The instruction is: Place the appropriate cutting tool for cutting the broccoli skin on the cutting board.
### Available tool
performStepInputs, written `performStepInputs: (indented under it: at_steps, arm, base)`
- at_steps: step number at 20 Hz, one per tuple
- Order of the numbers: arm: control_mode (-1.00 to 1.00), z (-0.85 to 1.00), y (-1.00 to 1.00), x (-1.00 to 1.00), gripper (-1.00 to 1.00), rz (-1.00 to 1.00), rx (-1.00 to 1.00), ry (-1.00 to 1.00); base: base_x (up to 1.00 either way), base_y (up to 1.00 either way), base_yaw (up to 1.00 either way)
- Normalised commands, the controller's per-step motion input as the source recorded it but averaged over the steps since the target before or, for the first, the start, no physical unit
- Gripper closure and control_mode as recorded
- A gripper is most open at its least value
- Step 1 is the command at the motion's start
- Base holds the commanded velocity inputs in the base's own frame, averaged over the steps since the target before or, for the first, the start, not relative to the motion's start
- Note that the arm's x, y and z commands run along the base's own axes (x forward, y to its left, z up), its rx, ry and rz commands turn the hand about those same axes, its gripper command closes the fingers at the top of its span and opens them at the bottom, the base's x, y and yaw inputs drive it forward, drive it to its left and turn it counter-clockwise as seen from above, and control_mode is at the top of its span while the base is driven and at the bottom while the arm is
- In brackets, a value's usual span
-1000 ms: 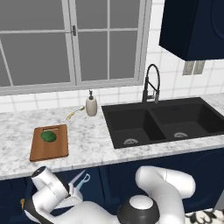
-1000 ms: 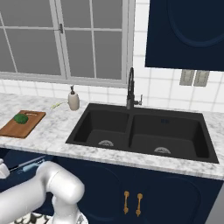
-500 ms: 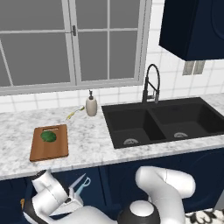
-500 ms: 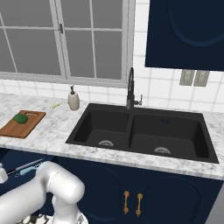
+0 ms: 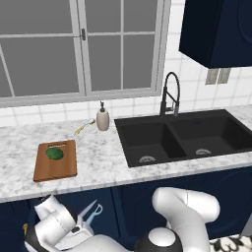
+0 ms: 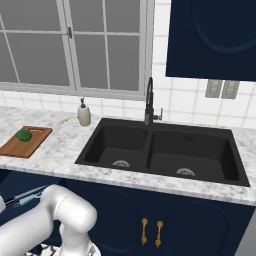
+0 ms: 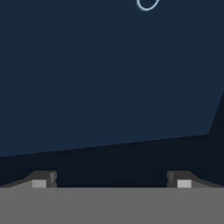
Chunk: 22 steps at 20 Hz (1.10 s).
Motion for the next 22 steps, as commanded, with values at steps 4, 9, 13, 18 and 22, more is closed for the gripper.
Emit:
performStepInputs:
  at_steps: [4,9,13,18,22]
  arm:
    - [-1.0,0.25,0.0,0.17,-1.0,0.0,0.0,-0.07]
    - [-1.0,0.18,0.0,0.55,-1.0,-0.06,0.0,-0.09]
    - [-1.0,0.02,0.0,0.21,-1.0,-0.08,0.06,-0.13]
    - [-1.0,0.0,0.0,0.01,-1.0,-0.1,0.1,-0.2]
    - [-1.0,0.0,0.0,0.0,-1.0,-0.11,0.11,-0.2]
  base:
    - [0.0,0.0,0.0]
    - [0.0,0.0,0.0]
    - [0.0,0.0,0.0]
    - [0.0,0.0,0.0]
    - [0.0,0.0,0.0]
